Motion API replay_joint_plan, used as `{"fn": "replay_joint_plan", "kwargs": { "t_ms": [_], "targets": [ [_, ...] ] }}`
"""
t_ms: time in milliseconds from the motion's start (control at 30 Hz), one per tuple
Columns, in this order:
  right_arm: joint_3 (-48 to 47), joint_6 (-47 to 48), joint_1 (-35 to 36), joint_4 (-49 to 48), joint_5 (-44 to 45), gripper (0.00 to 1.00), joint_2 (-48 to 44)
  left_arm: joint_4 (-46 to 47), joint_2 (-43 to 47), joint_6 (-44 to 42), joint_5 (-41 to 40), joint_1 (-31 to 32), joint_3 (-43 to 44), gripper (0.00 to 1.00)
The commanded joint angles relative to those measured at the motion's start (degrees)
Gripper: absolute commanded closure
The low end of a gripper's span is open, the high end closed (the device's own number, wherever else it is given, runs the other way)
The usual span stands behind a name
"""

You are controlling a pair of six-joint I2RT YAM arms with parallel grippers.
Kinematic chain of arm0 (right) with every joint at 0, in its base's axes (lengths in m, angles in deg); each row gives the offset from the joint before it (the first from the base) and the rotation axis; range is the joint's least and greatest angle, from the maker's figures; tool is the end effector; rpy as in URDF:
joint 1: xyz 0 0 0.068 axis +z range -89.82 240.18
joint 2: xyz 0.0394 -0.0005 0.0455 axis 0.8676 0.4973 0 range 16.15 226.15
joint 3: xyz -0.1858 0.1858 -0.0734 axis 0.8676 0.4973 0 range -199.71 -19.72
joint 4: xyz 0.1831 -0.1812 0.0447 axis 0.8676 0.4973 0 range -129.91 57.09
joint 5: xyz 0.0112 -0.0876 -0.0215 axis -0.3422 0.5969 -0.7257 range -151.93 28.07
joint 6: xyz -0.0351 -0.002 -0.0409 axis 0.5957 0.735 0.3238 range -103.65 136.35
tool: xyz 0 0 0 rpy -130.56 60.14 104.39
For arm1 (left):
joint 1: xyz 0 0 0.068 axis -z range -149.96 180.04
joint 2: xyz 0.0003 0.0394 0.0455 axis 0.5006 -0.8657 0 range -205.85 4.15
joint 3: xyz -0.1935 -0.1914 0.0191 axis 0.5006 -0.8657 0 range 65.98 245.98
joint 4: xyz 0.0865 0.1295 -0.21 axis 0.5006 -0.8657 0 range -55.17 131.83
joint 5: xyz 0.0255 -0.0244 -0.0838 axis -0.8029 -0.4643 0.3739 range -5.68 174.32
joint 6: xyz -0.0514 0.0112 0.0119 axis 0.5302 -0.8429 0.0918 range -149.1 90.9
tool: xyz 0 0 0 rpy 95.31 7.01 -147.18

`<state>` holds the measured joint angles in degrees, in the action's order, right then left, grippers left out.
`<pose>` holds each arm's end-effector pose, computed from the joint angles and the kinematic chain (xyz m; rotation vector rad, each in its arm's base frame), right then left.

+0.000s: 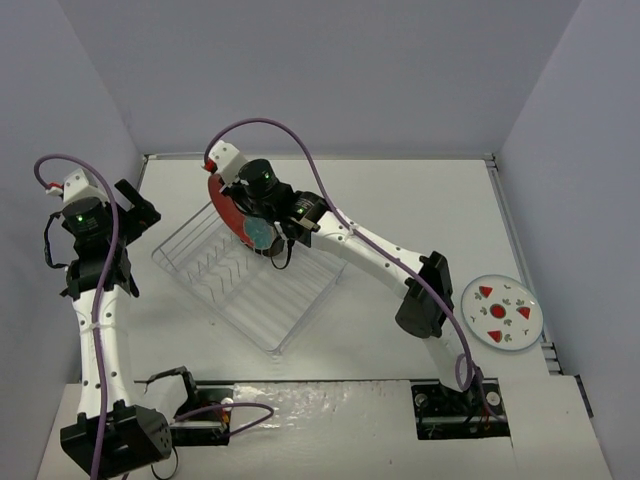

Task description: Load the plates into the dish rack

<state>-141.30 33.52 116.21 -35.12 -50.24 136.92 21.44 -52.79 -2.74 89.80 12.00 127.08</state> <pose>0.2897 0.4171 0.3963 -0.8536 1.4125 0.3513 0.2112 0.0653 0.3818 -0.6393 1.7434 -0.1896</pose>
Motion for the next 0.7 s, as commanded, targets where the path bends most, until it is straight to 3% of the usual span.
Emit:
{"fn": "replay_joint_plan", "kwargs": {
  "t_ms": [0,667],
  "targets": [
    [-5.9,2.3,0.0,-11.9,2.3,1.0,-1.6,2.7,0.7,-0.8,-1.2,-0.4,1.2,0.03],
    [0.8,-0.4,1.0,-14.8,3.5,0.99,3.4,3.5,-0.5,-0.9,-1.0,-0.4,0.3,0.03]
  ]
}}
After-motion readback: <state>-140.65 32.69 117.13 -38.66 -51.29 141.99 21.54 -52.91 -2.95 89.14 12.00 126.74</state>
